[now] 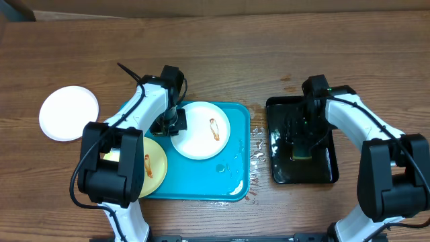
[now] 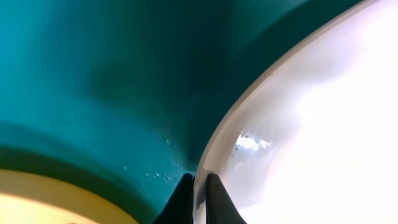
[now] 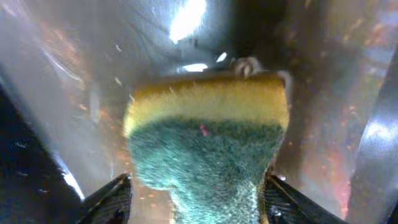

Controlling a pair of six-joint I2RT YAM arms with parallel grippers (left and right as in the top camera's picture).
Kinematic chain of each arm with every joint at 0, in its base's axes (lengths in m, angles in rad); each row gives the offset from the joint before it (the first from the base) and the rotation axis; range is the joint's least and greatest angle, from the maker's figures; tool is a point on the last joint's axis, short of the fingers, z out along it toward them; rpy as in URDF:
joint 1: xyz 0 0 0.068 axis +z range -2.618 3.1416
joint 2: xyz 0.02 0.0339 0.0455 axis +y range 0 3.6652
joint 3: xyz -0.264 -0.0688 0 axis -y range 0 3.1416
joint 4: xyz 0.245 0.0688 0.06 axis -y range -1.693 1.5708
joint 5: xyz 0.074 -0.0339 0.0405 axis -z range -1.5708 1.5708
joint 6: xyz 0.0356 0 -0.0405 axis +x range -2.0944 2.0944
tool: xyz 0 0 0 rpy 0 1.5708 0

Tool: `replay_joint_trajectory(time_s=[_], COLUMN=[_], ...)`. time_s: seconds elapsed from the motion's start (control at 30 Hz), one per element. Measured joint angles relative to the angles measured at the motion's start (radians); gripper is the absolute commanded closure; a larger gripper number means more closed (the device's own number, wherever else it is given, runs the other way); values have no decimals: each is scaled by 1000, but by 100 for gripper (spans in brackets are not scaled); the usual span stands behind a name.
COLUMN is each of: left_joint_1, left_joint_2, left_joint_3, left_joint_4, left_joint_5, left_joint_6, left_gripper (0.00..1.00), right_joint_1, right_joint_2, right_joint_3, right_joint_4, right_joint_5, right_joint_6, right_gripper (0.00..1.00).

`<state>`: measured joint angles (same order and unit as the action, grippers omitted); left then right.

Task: Clean dirty plates on tray and stack at the side
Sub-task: 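Rub the sponge in the black tray water with the right gripper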

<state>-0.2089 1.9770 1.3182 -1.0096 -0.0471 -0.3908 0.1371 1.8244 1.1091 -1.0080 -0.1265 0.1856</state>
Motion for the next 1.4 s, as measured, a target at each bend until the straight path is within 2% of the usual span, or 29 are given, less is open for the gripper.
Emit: replay_joint_trajectory(time_s=[0.03, 0.13, 0.2, 0.27, 0.33, 0.37, 0.47, 0.53, 0.6, 0.7, 0.73, 0.8, 0.87, 0.9, 0.97, 1.0, 1.03, 1.1, 1.2, 1.23, 1.27, 1.3, 1.33, 1.4], left_joint_1=[0, 2, 2, 3, 4, 4, 4, 4, 5, 6, 6, 6, 6, 6, 6, 6, 6, 6, 6, 6, 6, 6, 6, 6], left_joint_2=[0, 0, 0, 0, 0, 0, 0, 0, 0, 0, 0, 0, 0, 0, 0, 0, 0, 0, 0, 0, 0, 0, 0, 0], left_joint_3=[0, 0, 0, 0, 0, 0, 0, 0, 0, 0, 0, 0, 0, 0, 0, 0, 0, 0, 0, 0, 0, 0, 0, 0], left_joint_4=[-2, -7, -8, -11, -15, -16, -19, -20, -19, -19, -18, -16, -15, -15, -15, -15, -15, -15, -15, -15, -14, -14, -14, -14], left_joint_5=[5, 25, 33, 37, 43, 45, 48, 50, 50, 51, 51, 51, 51, 52, 53, 53, 53, 54, 53, 54, 54, 54, 54, 54], left_joint_6=[-2, -4, -4, -3, -2, -2, 1, 1, 1, 1, 1, 1, 1, 1, 1, 1, 1, 1, 1, 1, 1, 1, 1, 1], left_gripper=[96, 96, 96, 96, 96, 96, 96, 96, 95, 95, 95, 96, 96, 96, 96, 96, 96, 96, 96, 96, 95, 96, 96, 96], right_joint_1=[0, 0, -1, -2, -4, -5, -5, -3, -3, -4, -4, -4, -4, -4, -4, -4, -3, 1, 1, 1, 1, 1, 1, 0], right_joint_2=[0, -1, -7, -9, -10, -10, -9, -9, -10, -10, -11, -17, -17, -17, -17, -17, -21, -26, -26, -26, -26, -26, -26, -25], right_joint_3=[-12, -44, -56, -60, -60, -60, -53, -50, -48, -49, -49, -52, -55, -58, -60, -60, -60, -60, -61, -61, -61, -63, -65, -70], right_joint_4=[8, 37, 49, 53, 49, 47, 29, 18, 14, 37, 51, 108, 141, 148, 151, 153, 153, 153, 153, 156, 156, 158, 161, 162], right_joint_5=[2, 6, 10, 11, 11, 10, 4, 3, -1, 2, 3, 4, 4, 3, 2, -3, -8, -8, -3, -3, -3, 0, 3, 3], right_joint_6=[-1, 1, -1, -2, 1, -2, -3, -3, -3, 0, -2, 0, -3, -2, -3, -1, -1, -5, -2, -2, -2, -2, -3, -3], right_gripper=[58, 83, 86, 96, 96, 94, 40, 30, 30, 36, 41, 70, 74, 69, 38, 30, 28, 33, 33, 38, 46, 77, 96, 96])
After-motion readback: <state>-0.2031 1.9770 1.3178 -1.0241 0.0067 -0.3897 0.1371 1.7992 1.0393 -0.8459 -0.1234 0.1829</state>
